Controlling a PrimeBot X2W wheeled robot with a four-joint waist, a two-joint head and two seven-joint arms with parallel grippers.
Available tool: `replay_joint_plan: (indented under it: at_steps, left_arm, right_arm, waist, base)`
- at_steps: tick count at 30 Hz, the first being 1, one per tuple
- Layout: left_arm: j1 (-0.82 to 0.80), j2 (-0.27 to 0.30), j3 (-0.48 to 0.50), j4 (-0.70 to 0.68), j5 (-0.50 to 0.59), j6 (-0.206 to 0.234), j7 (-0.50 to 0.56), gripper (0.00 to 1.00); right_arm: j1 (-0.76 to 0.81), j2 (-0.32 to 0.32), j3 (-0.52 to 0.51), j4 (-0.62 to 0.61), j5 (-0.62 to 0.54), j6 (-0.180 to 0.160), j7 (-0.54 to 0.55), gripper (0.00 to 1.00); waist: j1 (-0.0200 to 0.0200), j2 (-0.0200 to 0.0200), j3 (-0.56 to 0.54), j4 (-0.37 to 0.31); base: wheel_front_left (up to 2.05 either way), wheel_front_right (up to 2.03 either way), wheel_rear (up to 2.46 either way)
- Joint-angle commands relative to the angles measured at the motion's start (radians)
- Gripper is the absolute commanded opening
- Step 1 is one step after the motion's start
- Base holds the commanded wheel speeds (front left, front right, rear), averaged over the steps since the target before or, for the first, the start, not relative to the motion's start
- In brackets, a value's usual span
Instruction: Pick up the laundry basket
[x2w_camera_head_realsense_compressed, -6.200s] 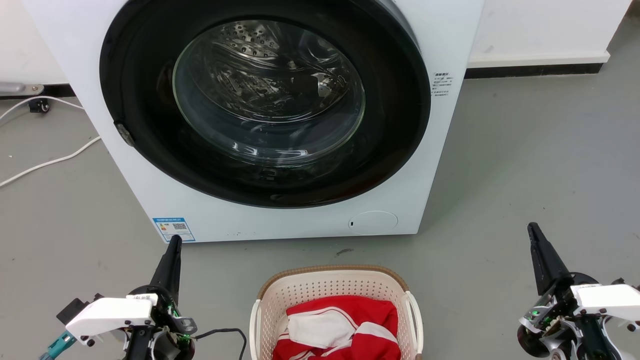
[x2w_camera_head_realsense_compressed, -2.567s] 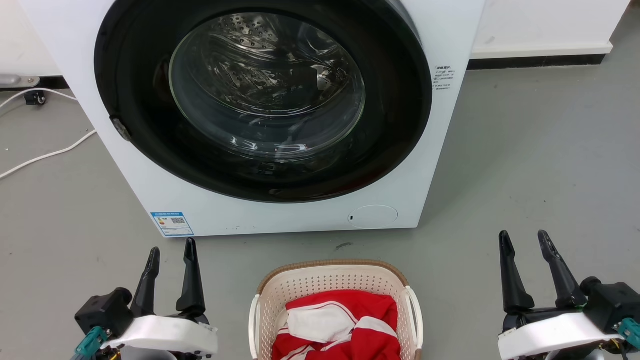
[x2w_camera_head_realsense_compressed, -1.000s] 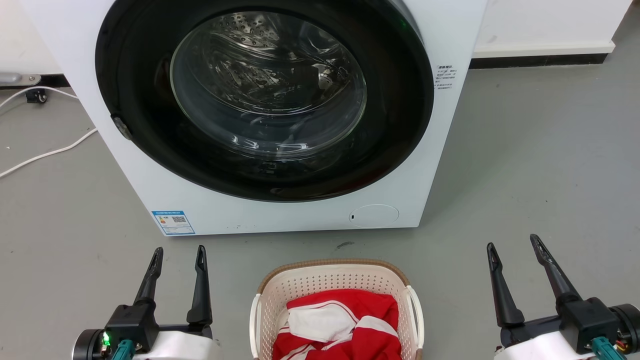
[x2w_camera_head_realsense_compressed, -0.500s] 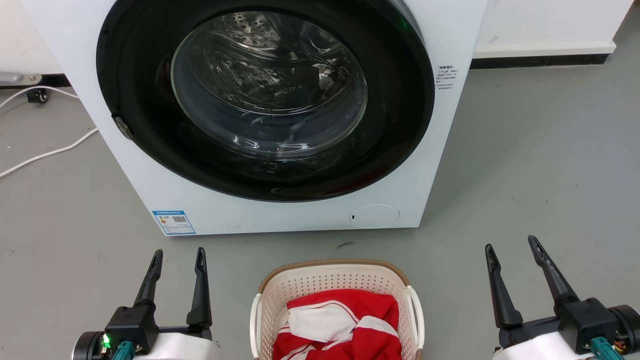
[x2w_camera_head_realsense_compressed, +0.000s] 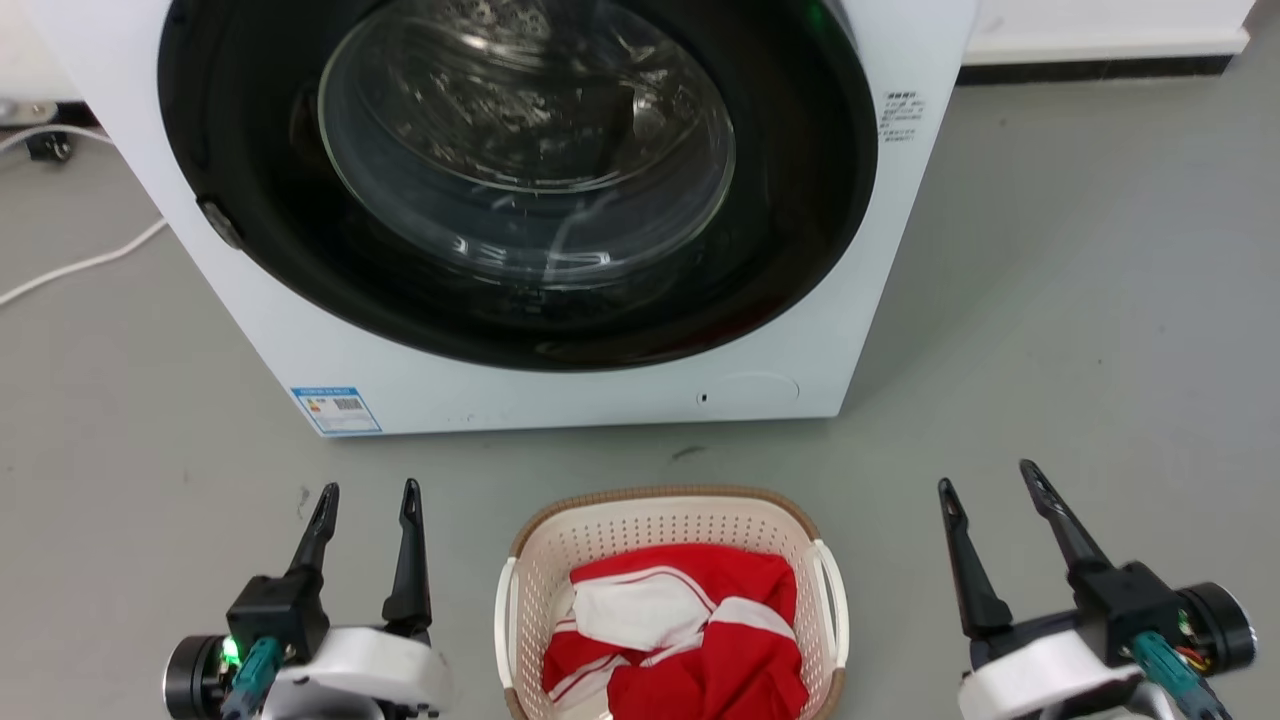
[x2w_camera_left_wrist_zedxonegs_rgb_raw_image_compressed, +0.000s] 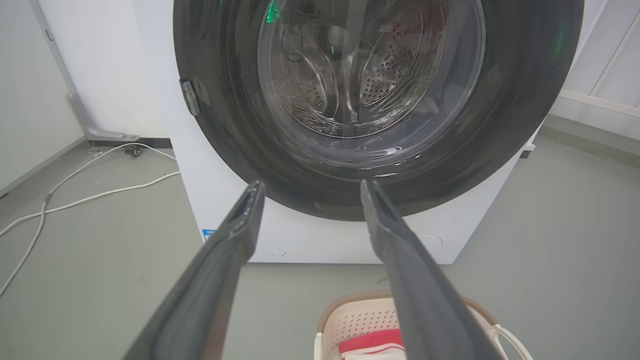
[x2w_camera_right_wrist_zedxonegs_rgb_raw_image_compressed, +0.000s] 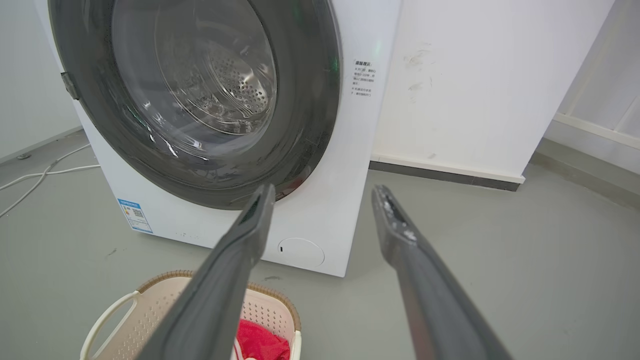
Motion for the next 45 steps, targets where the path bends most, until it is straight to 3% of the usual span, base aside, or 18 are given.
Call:
replay_joint_plan:
  at_steps: [1,6,12,27,36,45]
  left_arm:
    - [-0.038,0.002,0.006,0.029,0.008,-0.009,-0.003,1.00]
    - [-0.136,0.007,0.018,0.171,0.033,-0.024,-0.003,1.00]
    - [-0.278,0.029,0.009,0.378,0.038,-0.049,-0.002,1.00]
    - [-0.629,0.073,-0.085,0.910,-0.007,-0.079,0.026,1.00]
    - [-0.744,0.068,-0.168,1.046,-0.077,-0.080,0.077,1.00]
    - [-0.796,0.074,-0.224,1.084,-0.137,-0.080,0.119,1.00]
  right_arm:
    - [-0.036,-0.003,0.010,0.032,-0.012,0.000,-0.002,1.00]
    - [-0.126,-0.003,0.041,0.159,-0.010,0.000,-0.002,1.00]
    - [-0.281,-0.003,0.082,0.393,-0.050,0.000,-0.002,1.00]
    - [-0.674,-0.003,0.158,0.940,-0.068,0.000,-0.002,1.00]
    - [-0.784,-0.002,0.258,1.094,0.033,0.000,0.024,1.00]
    - [-0.837,-0.003,0.340,1.136,0.129,0.000,0.071,1.00]
  waist:
    - [0.0000,0.0000,0.034,-0.005]
    - [0.0000,0.0000,0.103,-0.015]
    - [0.0000,0.0000,0.193,-0.032]
    - [0.0000,0.0000,0.408,-0.057]
    - [0.0000,0.0000,0.500,-0.052]
    - [0.0000,0.0000,0.583,-0.041]
  base:
    - [0.00,0.00,0.00]
    - [0.00,0.00,0.00]
    - [0.00,0.00,0.00]
    - [0.00,0.00,0.00]
    - [0.00,0.00,0.00]
    - [0.00,0.00,0.00]
